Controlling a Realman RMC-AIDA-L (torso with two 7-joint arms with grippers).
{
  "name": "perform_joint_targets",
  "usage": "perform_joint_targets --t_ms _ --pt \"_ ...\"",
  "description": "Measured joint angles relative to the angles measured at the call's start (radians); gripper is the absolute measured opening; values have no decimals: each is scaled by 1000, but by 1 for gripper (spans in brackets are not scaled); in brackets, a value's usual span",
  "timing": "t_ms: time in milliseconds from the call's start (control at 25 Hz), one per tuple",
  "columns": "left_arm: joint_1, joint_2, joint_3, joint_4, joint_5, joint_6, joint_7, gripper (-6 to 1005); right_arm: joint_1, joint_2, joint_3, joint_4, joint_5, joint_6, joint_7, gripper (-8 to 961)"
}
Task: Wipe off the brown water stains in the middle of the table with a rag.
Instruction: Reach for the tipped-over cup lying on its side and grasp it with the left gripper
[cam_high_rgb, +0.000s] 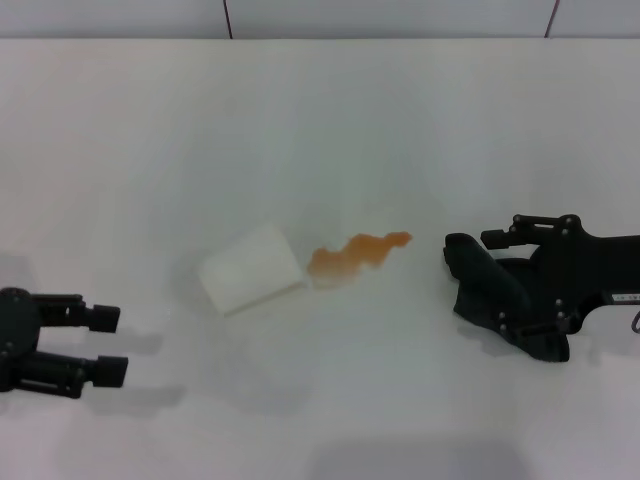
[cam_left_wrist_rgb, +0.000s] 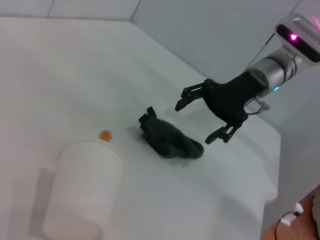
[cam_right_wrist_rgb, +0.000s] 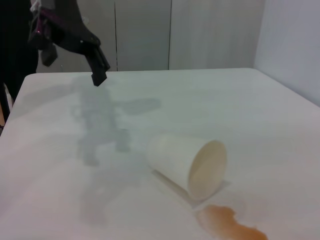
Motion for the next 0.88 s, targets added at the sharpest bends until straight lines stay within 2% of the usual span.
perform_joint_targets --t_ms 240,520,680,880 --pt "-74 41 6 -2 93 4 -66 884 0 0 0 6 4 0 0 856" --pt "-164 77 27 -3 220 6 -131 882 -3 3 -4 6 9 0 1 856" --pt "-185 85 28 -2 244 7 -139 882 -8 4 -6 7 12 0 3 856" --pt "-251 94 27 4 336 8 -148 881 -8 6 -6 10 13 0 9 857"
